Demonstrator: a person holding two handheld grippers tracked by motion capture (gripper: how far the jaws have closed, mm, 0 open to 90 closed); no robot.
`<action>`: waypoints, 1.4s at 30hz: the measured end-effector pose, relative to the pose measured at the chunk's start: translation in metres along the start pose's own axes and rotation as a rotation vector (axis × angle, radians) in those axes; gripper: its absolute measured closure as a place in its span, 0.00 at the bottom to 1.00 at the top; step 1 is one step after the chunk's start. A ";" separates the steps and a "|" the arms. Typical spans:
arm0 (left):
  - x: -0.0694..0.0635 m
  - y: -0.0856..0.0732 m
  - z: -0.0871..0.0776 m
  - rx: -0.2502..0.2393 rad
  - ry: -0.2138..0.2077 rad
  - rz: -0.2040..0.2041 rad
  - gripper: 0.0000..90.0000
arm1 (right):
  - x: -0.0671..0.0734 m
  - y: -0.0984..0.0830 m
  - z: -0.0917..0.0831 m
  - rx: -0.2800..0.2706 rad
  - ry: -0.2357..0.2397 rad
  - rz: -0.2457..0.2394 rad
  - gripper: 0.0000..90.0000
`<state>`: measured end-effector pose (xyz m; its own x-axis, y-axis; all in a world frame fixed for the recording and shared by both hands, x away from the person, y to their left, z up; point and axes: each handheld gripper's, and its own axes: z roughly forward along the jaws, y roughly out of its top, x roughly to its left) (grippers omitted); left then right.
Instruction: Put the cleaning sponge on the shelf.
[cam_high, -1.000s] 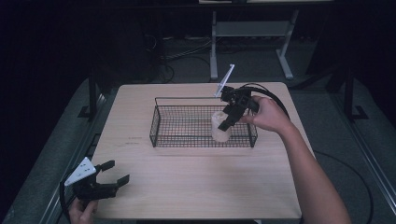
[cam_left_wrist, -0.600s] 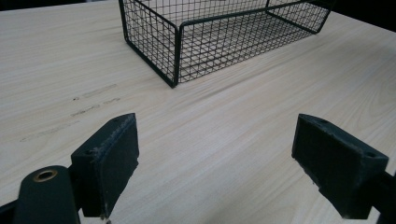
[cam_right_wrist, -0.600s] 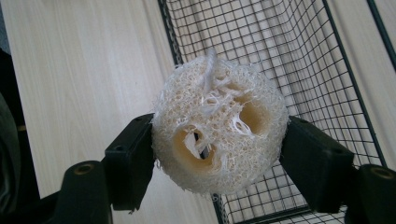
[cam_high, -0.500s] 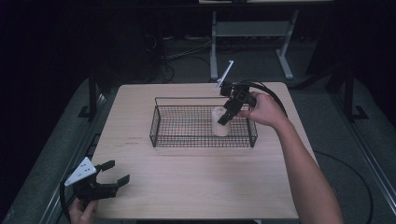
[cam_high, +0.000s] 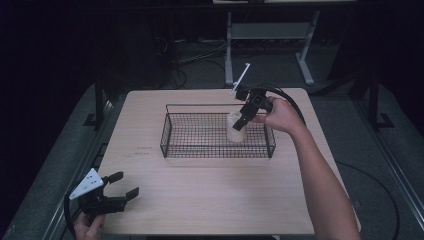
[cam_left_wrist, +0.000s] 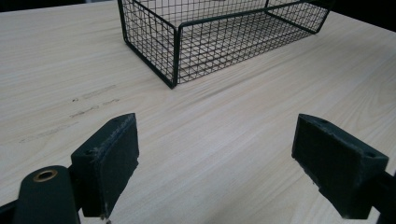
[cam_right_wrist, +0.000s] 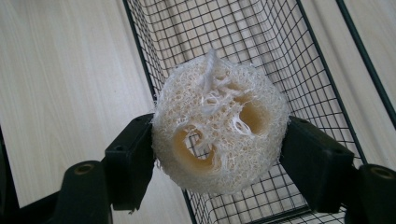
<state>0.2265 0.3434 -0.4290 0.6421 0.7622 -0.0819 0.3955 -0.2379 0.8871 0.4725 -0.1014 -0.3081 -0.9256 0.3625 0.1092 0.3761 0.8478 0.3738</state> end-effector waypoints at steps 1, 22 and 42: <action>0.000 0.000 0.000 0.000 0.000 0.000 0.16 | -0.001 0.000 0.000 -0.002 -0.001 0.001 0.32; -0.001 0.000 0.000 -0.002 -0.002 -0.002 0.16 | -0.017 -0.005 0.028 0.014 -0.003 0.048 0.32; -0.003 0.001 0.003 0.010 -0.004 0.004 0.16 | -0.026 -0.006 0.043 0.022 0.004 0.060 0.32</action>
<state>0.2274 0.3390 -0.4296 0.6459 0.7592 -0.0805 0.4000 -0.2467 0.8827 0.4958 -0.0992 -0.3529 -0.9016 0.4112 0.1340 0.4314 0.8330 0.3466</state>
